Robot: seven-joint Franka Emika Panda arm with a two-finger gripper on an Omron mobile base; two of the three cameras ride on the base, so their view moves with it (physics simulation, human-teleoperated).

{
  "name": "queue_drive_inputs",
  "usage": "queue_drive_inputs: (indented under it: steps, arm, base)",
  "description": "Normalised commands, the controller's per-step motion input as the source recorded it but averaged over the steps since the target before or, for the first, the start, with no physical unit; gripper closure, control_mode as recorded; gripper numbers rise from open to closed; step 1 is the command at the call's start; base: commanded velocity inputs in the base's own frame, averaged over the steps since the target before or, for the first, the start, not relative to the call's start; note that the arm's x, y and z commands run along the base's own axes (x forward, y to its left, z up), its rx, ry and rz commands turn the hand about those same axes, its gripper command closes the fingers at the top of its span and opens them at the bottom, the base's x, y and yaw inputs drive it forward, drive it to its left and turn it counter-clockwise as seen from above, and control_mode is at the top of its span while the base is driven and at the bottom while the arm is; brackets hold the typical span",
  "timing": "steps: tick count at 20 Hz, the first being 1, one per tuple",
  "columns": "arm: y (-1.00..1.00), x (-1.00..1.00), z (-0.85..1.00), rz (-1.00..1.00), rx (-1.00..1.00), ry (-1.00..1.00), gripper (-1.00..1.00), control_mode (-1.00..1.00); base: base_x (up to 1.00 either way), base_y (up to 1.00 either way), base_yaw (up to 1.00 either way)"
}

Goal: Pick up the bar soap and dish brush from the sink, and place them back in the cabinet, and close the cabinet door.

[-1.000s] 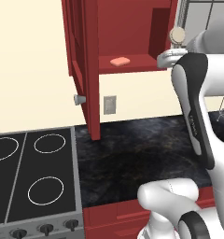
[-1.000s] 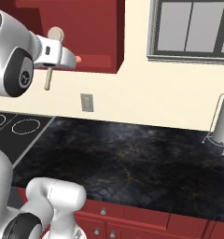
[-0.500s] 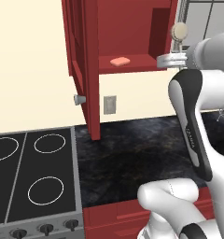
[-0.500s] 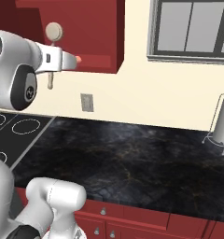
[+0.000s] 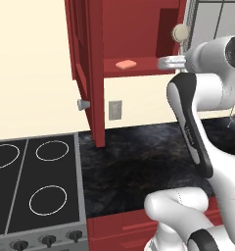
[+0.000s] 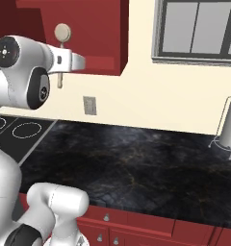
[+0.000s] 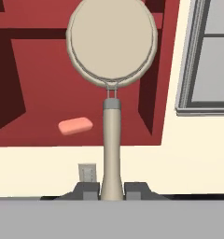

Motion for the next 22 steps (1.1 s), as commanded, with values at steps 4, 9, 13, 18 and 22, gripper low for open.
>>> queue_drive_inputs:
  steps: [4, 9, 13, 18, 22]
  arm:
    - [0.00, 0.31, 0.00, 0.00, 0.00, 0.00, 1.00, -1.00]
    - [0.00, 0.31, 0.01, 0.00, 0.00, 0.00, 1.00, -1.00]
    - [0.00, 0.28, 0.08, 0.00, 0.00, 0.00, 1.00, -1.00]
    - [0.01, 0.25, 0.00, 0.00, 0.00, 0.00, 1.00, -1.00]
    - [0.04, 0.24, 0.00, 0.00, 0.00, 0.00, 1.00, -1.00]
  base:
    - [0.00, 0.00, 0.00]
    - [0.00, 0.00, 0.00]
    - [0.00, 0.00, 0.00]
    - [0.00, 0.00, 0.00]
    - [0.00, 0.00, 0.00]
